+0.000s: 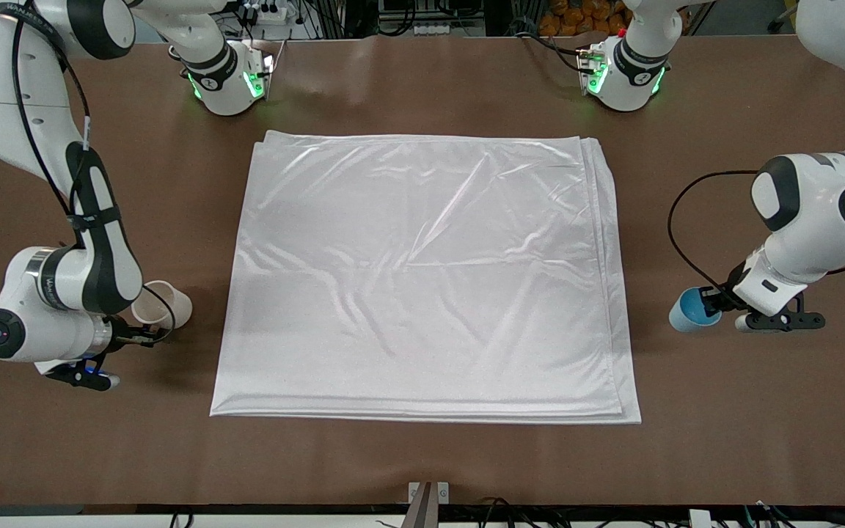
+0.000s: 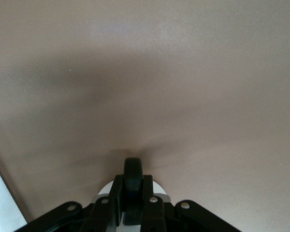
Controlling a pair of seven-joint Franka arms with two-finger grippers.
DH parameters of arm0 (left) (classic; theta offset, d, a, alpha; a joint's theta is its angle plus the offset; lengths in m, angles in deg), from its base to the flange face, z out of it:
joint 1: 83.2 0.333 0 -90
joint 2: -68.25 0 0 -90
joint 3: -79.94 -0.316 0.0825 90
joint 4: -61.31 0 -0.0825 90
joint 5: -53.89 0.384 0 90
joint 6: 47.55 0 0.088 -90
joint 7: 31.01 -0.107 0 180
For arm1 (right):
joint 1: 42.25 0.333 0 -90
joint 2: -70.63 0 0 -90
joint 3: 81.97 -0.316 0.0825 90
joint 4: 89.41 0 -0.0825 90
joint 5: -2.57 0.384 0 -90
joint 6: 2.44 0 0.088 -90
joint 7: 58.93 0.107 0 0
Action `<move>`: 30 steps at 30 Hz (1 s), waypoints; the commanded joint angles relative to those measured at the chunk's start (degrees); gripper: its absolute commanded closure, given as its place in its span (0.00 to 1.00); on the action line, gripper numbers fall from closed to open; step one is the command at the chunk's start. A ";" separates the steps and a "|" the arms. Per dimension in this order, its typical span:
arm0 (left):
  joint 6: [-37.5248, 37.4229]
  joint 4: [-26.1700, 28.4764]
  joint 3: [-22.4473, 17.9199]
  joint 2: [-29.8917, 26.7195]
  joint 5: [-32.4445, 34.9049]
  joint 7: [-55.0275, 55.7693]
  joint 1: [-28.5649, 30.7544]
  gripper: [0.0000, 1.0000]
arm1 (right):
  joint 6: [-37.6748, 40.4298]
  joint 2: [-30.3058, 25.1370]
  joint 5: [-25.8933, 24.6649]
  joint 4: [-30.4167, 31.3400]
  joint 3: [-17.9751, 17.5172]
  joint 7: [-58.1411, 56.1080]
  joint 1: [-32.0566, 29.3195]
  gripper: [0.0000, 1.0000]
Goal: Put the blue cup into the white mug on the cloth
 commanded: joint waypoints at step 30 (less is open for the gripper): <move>-6.86 -3.54 1.97 -3.51 -0.06 -0.41 -0.13 1.00 | 6.81 -3.21 0.07 -5.14 -6.13 0.40 0.04 0.97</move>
